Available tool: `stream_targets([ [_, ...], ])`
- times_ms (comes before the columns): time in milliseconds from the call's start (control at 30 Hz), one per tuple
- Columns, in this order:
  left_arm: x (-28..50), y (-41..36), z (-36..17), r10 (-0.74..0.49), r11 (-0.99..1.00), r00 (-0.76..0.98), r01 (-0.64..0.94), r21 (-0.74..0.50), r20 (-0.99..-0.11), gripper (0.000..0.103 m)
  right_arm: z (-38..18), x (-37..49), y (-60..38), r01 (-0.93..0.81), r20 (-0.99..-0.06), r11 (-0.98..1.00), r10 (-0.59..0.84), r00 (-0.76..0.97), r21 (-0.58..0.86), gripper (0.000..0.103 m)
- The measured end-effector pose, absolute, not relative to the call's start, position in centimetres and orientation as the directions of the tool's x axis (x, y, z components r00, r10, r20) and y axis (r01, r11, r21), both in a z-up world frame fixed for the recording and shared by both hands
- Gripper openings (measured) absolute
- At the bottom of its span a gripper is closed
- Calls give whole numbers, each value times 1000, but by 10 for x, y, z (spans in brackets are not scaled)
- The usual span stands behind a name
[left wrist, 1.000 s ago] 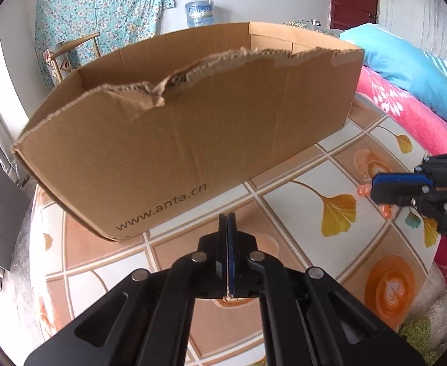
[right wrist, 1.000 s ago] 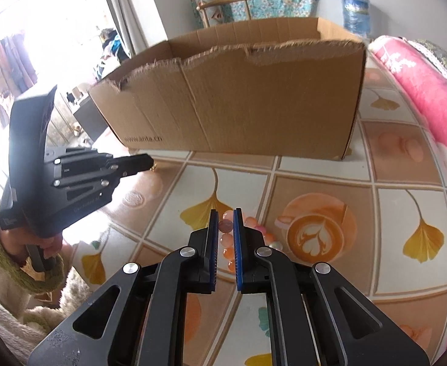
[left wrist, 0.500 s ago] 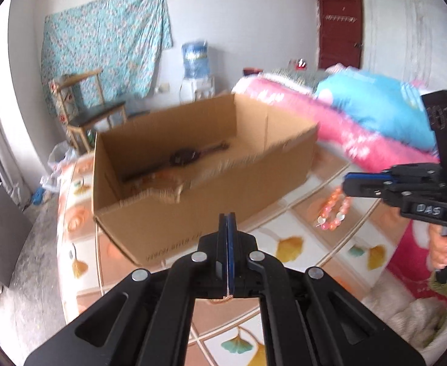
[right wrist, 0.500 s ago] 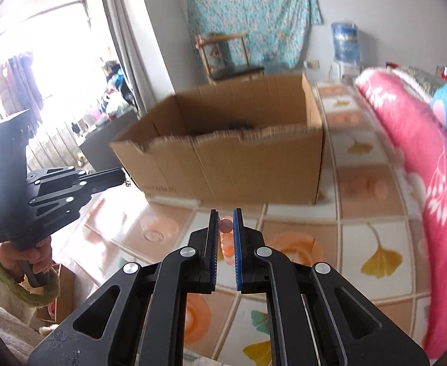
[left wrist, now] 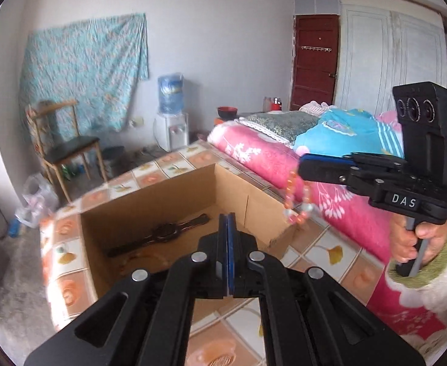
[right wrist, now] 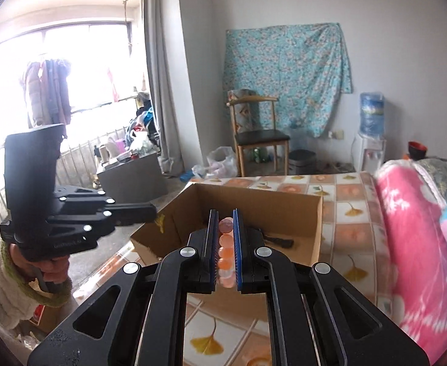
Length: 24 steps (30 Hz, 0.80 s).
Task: Organize jewelry
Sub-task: 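Lift the pink bead bracelet with the right gripper and carry it over the box, then open the right gripper to drop the pink bracelet into the box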
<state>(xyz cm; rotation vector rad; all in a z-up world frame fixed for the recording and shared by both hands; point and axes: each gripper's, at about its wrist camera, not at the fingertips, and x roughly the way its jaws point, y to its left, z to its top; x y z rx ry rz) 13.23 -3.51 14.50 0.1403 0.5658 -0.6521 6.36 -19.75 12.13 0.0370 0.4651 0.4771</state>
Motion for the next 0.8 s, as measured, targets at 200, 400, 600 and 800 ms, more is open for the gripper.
stream_targets([
  [200,201,-57,110,-578,759,486,615,-213,-656,0,91,144,-213,-443,-544,862,502,672,248,7],
  [400,245,-73,71,-568,755,332,575,-316,-753,0,57,196,-218,-415,-652,871,477,589,262,7],
  [600,267,-86,55,-539,761,253,554,-336,-803,1,47,210,-217,-412,-698,887,429,574,207,7],
  [800,278,-86,49,-511,784,237,522,-335,-827,28,50,222,-223,-400,-687,899,404,604,177,9],
])
